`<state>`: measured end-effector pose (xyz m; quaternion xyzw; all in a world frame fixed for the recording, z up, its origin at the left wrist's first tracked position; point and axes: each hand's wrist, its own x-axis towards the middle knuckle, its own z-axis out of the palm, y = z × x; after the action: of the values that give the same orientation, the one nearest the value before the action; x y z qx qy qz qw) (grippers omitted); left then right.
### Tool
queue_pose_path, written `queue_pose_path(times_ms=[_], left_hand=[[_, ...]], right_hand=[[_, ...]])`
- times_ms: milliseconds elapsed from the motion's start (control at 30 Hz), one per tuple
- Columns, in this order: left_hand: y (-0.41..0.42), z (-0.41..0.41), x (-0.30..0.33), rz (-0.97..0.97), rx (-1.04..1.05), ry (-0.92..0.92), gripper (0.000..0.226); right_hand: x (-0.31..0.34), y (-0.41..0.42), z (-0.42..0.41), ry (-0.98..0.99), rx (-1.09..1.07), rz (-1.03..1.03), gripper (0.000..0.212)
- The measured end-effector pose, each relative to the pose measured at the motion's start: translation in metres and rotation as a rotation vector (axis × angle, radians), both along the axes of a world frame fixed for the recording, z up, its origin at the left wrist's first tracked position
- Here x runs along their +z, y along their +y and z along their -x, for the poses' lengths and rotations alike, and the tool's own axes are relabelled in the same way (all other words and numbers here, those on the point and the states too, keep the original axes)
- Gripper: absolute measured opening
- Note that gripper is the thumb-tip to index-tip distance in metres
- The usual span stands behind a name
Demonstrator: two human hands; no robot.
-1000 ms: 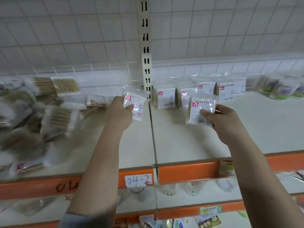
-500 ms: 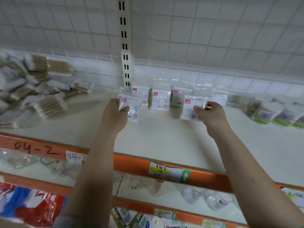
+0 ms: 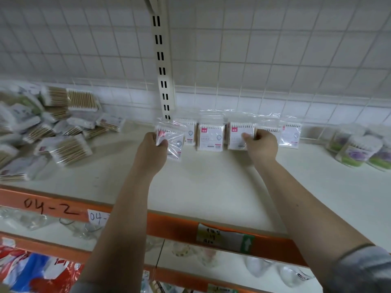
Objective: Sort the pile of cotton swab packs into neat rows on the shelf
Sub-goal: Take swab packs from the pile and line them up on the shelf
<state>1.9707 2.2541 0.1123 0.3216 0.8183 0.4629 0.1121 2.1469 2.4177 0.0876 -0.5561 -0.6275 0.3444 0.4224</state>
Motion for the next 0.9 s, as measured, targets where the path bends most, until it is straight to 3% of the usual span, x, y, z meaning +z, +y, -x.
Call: queue_pose_path(times_ms=[133,233,367,567,667,800,900], left_hand=[[0.002,0.002,-0.002,-0.016,-0.023,-0.04,0.011],[0.004,0.004,-0.006,-0.022,-0.024,-0.057,0.01],[0.006,0.004,-0.01,-0.037,-0.024,-0.104,0.015],[0.017,0.009,-0.018,-0.099,-0.014,-0.114,0.039],[0.026,0.013,-0.02,-0.131,-0.03,-0.092,0.045],[0.04,0.02,-0.024,-0.125,-0.084,-0.098,0.016],[0.047,0.023,-0.026,-0.101,-0.1,-0.058,0.01]], right_hand=[[-0.008,0.0,0.003,-0.039,0.014,-0.016,0.034],[-0.014,-0.003,0.004,-0.016,0.014,-0.041,0.013],[-0.012,-0.006,0.005,-0.025,-0.003,-0.102,0.03],[-0.007,-0.008,0.003,-0.013,-0.016,-0.077,0.036],[0.001,-0.015,-0.003,-0.122,0.024,-0.074,0.033],[0.0,-0.03,-0.01,-0.258,0.124,-0.048,0.032],[-0.006,-0.044,-0.016,-0.307,0.175,-0.04,0.035]])
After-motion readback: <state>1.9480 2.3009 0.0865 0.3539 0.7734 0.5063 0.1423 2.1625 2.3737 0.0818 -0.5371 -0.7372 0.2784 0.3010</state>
